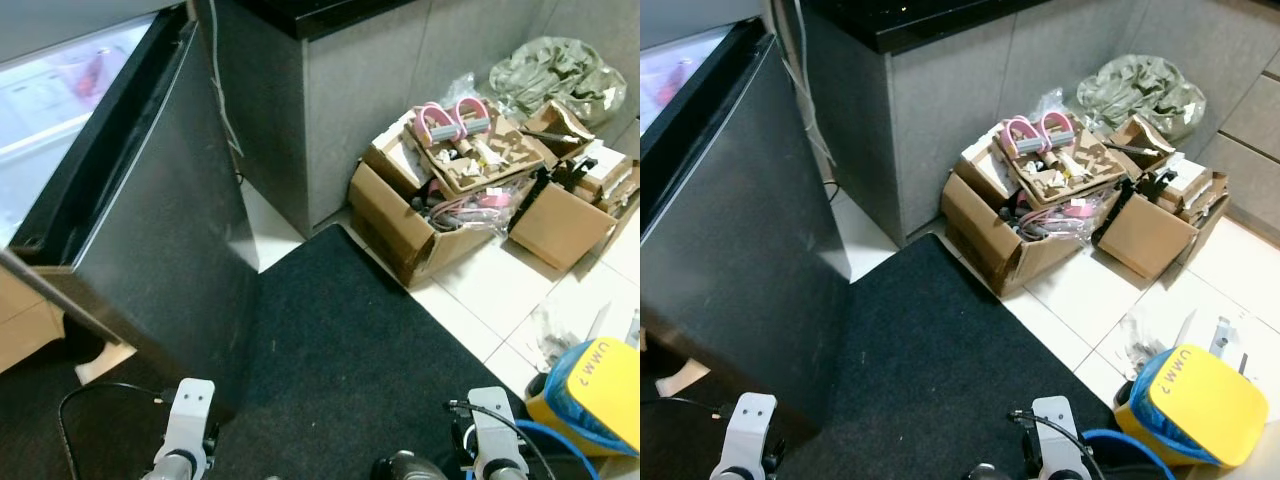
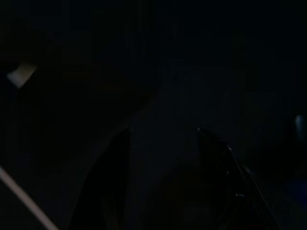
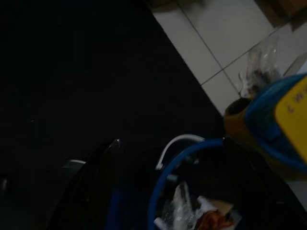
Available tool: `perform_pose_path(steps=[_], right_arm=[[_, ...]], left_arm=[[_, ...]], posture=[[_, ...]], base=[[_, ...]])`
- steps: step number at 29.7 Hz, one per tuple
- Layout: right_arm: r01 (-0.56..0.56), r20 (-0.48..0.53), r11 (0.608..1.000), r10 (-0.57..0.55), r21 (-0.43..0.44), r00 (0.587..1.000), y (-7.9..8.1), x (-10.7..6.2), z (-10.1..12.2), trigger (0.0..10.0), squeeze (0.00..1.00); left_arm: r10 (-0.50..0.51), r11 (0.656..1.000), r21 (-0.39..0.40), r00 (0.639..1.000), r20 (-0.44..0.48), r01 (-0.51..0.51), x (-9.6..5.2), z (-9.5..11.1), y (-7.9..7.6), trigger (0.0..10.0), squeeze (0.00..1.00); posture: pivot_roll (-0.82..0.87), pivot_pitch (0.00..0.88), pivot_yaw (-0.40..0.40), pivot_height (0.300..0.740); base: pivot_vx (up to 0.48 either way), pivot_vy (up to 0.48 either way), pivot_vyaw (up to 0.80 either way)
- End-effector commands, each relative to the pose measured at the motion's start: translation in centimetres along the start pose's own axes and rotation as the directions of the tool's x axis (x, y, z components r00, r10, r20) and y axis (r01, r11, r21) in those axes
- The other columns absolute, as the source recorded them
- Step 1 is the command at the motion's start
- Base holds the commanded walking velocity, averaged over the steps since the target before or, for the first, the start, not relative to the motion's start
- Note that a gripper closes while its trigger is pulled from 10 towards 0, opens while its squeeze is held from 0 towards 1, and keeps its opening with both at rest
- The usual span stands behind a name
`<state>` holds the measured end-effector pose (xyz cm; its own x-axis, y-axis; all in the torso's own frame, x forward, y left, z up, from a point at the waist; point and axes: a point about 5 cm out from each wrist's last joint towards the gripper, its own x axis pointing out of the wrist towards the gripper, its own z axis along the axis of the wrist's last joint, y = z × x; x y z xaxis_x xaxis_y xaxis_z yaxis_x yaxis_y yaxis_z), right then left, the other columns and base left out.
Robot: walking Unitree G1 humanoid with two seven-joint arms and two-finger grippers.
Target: Restocking fridge
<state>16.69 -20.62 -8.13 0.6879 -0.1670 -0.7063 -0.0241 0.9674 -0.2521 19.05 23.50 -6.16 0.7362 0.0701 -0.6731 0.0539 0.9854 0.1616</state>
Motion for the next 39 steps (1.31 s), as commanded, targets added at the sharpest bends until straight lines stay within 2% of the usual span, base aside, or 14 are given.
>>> perform_pose_path(steps=[1, 5, 16, 23, 27, 31, 39], right_arm=[[-0.009, 0.016, 1.0, 0.009, 0.009, 1.0, 0.4, 0.1, 0.4, 10.0, 0.0], [-0.01, 0.017, 1.0, 0.01, 0.009, 1.0, 0.4, 0.1, 0.4, 10.0, 0.0], [-0.011, 0.019, 1.0, 0.011, 0.013, 1.0, 0.5, 0.1, 0.4, 10.0, 0.0], [-0.021, 0.036, 1.0, 0.021, 0.003, 0.999, 0.6, 0.1, 0.7, 10.0, 0.0], [-0.094, 0.139, 0.99, 0.109, -0.106, 0.984, 2.0, 0.2, 2.5, 10.0, 0.0], [-0.104, 0.166, 0.989, 0.121, -0.106, 0.979, 2.3, 0.3, 3.1, 10.0, 0.0], [-0.077, 0.162, 0.992, 0.092, -0.096, 0.982, 2.1, 0.5, 3.5, 10.0, 0.0]], left_arm=[[0.001, 1.0, 0.0, 0.998, -0.063, -0.001, -0.7, -2.0, 0.1, 10.0, 0.0], [0.005, 1.0, -0.002, 0.998, -0.066, -0.006, -0.7, -2.0, 0.1, 10.0, 0.0], [0.007, 1.0, -0.006, 0.998, -0.06, -0.007, -0.7, -1.9, 0.1, 10.0, 0.0], [0.065, 0.998, -0.002, 0.996, -0.054, -0.065, -0.7, -1.7, 0.8, 10.0, 0.0], [0.127, 0.991, -0.034, 0.991, -0.044, -0.129, -0.6, -1.4, 1.6, 10.0, 0.0], [0.151, 0.987, -0.048, 0.988, -0.043, -0.153, -0.6, -1.3, 1.9, 10.0, 0.0], [0.135, 0.989, -0.051, 0.99, -0.05, -0.138, -0.5, -1.2, 1.7, 10.0, 0.0]], posture=[[-0.07, 0.174, -0.009, 0.727], [-0.07, 0.174, -0.009, 0.727], [-0.07, 0.175, -0.008, 0.727], [-0.07, 0.175, -0.009, 0.727], [-0.07, 0.175, -0.006, 0.727], [-0.07, 0.175, -0.007, 0.727], [-0.07, 0.177, -0.008, 0.727]], base=[[0.439, 0.0, 0.0], [0.403, 0.0, 0.0], [0.0, 0.0, 0.0], [0.0, 0.0, 0.0], [0.0, 0.0, 0.0], [0.0, 0.0, 0.0], [0.0, 0.0, 0.7]])
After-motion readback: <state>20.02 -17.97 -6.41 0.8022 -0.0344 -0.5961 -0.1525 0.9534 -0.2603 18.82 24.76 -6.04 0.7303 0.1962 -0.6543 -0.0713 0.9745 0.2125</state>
